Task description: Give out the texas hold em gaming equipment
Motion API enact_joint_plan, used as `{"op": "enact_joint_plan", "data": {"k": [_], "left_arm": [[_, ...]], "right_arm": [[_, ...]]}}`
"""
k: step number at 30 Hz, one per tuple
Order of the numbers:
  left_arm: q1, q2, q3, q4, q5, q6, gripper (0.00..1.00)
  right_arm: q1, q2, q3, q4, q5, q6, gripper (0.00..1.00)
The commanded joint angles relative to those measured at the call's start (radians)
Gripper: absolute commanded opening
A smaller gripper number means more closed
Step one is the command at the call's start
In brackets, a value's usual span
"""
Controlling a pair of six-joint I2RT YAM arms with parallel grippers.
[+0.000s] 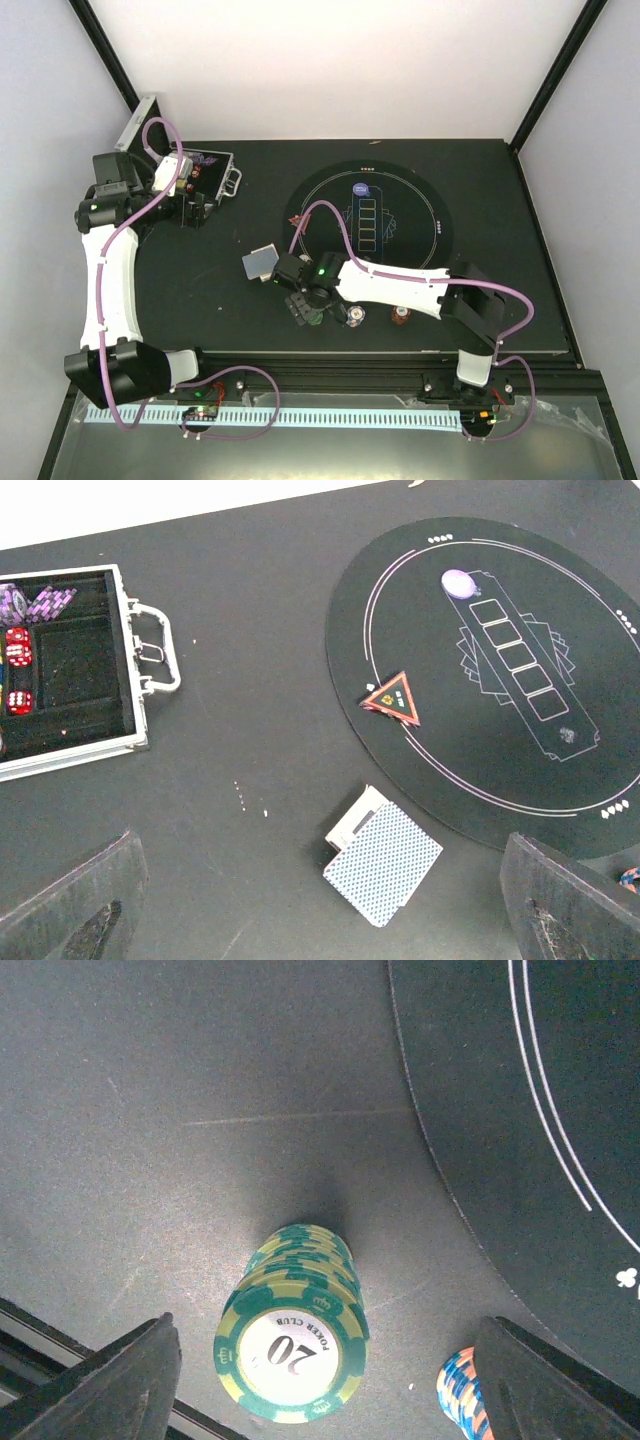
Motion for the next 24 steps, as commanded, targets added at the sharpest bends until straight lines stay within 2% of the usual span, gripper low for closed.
{"op": "enact_joint_plan", "data": {"k": [1,24], "left_arm": [[0.007,-0.002,0.036,-0.021,-0.023,0.010,0.99],[0.008,-0.010,0.044,-0.015,-0.044,0.011,0.99]], "right_arm": [[0.006,0.017,0.013,-0.005,-0.025,0.001,0.81],[0.019,0.038,-0.026,0.042,-0.055,0.025,0.60]]}}
